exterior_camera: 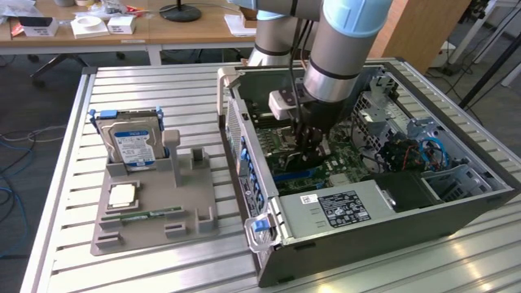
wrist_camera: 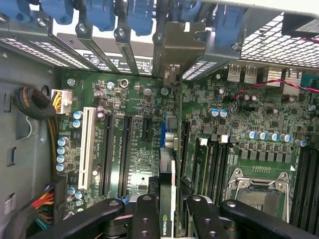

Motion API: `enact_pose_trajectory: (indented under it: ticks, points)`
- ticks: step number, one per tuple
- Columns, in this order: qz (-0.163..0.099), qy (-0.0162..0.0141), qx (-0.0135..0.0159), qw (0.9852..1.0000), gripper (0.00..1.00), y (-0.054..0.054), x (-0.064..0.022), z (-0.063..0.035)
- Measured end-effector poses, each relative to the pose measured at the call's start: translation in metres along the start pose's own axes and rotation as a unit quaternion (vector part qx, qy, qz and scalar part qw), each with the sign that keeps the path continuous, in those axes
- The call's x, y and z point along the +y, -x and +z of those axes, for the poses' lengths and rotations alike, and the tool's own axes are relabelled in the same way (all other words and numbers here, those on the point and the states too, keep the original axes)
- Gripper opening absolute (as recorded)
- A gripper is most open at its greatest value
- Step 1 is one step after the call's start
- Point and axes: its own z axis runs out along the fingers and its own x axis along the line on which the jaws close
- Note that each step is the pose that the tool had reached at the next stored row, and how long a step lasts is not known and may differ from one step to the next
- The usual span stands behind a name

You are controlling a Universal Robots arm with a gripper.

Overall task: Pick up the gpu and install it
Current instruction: 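Insert the gpu into the slot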

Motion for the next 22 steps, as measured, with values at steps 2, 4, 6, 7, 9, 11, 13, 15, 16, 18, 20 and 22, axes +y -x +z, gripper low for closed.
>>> enact_pose_trajectory:
  ticks: [2,4,6,7,9,11,13,15,16,18,20,22]
  points:
    - [0.000,0.0001,0.0002,1.0000,0.26,-0.0001,0.0001,0.0005]
    - [0.000,0.0002,0.0003,1.0000,0.26,-0.0001,0.0000,0.0005]
    - [0.000,0.0001,0.0002,1.0000,0.26,-0.0001,0.0000,0.0006]
    - [0.000,0.0001,0.0001,1.0000,0.26,-0.0001,0.0000,0.0006]
    - [0.000,0.0000,0.0001,1.0000,0.26,-0.0003,0.0001,0.0007]
    - [0.001,0.0000,0.0001,1.0000,0.26,-0.0004,0.0001,0.0007]
    - [0.001,0.0000,0.0002,1.0000,0.26,-0.0005,0.0000,0.0006]
    - [0.001,0.0001,0.0002,1.0000,0.26,-0.0005,0.0000,0.0006]
    - [0.001,0.0001,0.0002,1.0000,0.26,-0.0005,0.0001,0.0006]
    - [0.001,0.0001,0.0002,1.0000,0.26,-0.0005,0.0001,0.0006]
    - [0.001,0.0001,0.0001,1.0000,0.26,-0.0006,0.0001,0.0006]
    - [0.003,0.0000,0.0002,1.0000,0.26,-0.0007,0.0001,0.0006]
